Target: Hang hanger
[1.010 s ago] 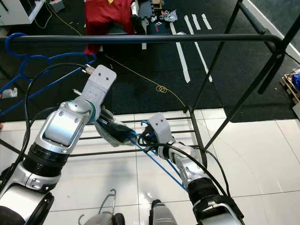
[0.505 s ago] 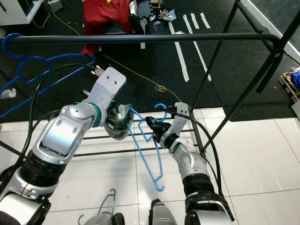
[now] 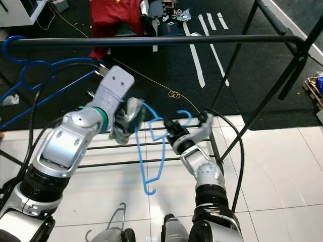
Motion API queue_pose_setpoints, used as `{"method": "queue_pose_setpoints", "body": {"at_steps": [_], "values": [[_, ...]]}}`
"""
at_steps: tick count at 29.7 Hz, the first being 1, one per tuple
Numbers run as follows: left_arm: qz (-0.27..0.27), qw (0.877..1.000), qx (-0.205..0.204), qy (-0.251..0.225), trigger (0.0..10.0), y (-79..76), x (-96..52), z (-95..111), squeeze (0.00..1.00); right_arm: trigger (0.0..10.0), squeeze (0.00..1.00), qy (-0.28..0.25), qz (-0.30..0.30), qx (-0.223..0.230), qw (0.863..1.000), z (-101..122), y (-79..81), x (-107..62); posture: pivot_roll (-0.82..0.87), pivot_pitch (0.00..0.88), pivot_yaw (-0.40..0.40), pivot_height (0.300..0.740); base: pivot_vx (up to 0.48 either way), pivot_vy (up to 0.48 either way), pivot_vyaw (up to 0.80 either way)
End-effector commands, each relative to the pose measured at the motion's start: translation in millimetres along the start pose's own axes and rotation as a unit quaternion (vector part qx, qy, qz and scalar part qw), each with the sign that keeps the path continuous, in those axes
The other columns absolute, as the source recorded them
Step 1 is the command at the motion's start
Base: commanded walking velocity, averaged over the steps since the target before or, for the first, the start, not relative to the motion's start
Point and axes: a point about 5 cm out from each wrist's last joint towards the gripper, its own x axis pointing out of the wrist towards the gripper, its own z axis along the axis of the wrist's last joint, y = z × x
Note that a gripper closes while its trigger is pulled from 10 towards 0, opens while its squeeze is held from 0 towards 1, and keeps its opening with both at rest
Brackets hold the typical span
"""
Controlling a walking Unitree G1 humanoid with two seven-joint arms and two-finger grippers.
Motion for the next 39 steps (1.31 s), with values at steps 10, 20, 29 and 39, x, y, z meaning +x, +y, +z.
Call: {"method": "queue_pose_setpoints", "body": {"at_steps": [10, 20, 29, 39], "values": [[0.03, 0.995, -0.059, -0.07, 10.0, 9.9, -0.3, -4.7, 0.0, 10.0, 0.0, -0.015, -0.038, -0.003, 0.999, 2.3, -6.9, -4.7, -0.06, 0.121, 0.132, 0.74, 0.0, 0.0, 0.0], [-0.071, 0.985, -0.059, -0.148, 10.0, -9.0, -4.2, 3.8, 0.0, 10.0, 0.0, 0.114, 0.017, -0.132, 0.985, -19.5, 17.4, -0.6, -0.05, 0.108, 0.133, 0.74, 0.0, 0.0, 0.0], [-0.063, 0.984, -0.019, -0.163, 10.0, -7.5, 1.0, 2.5, 0.0, 10.0, 0.0, 0.178, 0.022, -0.244, 0.953, -27.6, 14.8, -5.6, -0.05, 0.102, 0.122, 0.74, 0.0, 0.0, 0.0], [-0.021, 0.986, 0.008, -0.166, 10.0, 10.4, 13.0, 8.5, 0.0, 10.0, 0.0, 0.259, 0.075, -0.357, 0.894, -33.2, 13.9, -24.8, -0.05, 0.116, 0.118, 0.74, 0.0, 0.0, 0.0]]}}
